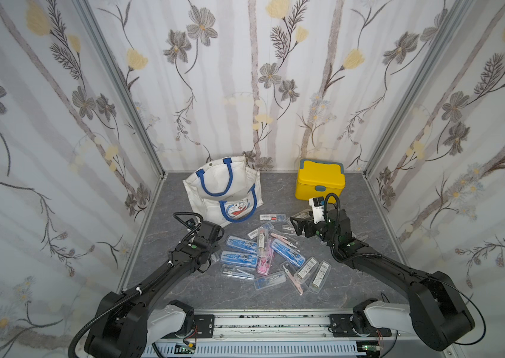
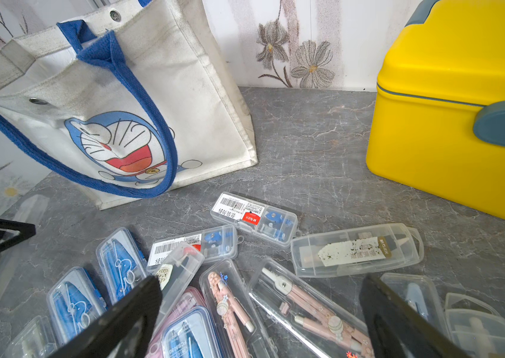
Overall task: Put the compass set into the canvas bag
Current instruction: Pick up the compass set at the center of the board, then place the compass set in the canvas bag.
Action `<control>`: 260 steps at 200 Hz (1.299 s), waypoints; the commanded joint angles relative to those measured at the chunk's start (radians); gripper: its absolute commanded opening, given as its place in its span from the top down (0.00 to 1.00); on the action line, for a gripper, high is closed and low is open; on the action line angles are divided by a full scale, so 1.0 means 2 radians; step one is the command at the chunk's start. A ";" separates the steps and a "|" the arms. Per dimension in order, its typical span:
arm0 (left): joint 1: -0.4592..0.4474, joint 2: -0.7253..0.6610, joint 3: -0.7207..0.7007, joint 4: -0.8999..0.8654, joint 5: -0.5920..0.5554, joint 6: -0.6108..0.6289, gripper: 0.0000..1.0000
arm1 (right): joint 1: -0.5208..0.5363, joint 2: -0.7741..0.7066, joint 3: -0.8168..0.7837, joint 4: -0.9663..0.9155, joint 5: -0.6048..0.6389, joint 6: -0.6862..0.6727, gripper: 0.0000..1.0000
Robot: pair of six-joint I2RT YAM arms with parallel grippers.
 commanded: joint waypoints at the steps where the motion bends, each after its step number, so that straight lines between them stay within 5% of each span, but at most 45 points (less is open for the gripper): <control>1: 0.002 -0.030 0.021 -0.030 -0.039 -0.001 0.59 | 0.000 0.002 0.005 0.016 -0.004 -0.007 0.00; 101: 0.003 -0.035 0.251 -0.036 -0.056 0.090 0.59 | 0.001 0.000 -0.001 0.023 -0.004 -0.009 0.00; 197: 0.030 0.243 0.512 0.051 0.035 0.140 0.59 | 0.001 -0.011 -0.009 0.005 0.012 -0.015 0.00; 260: 0.036 0.439 0.664 -0.011 0.064 0.134 0.58 | 0.001 -0.023 -0.018 -0.005 0.026 -0.018 0.01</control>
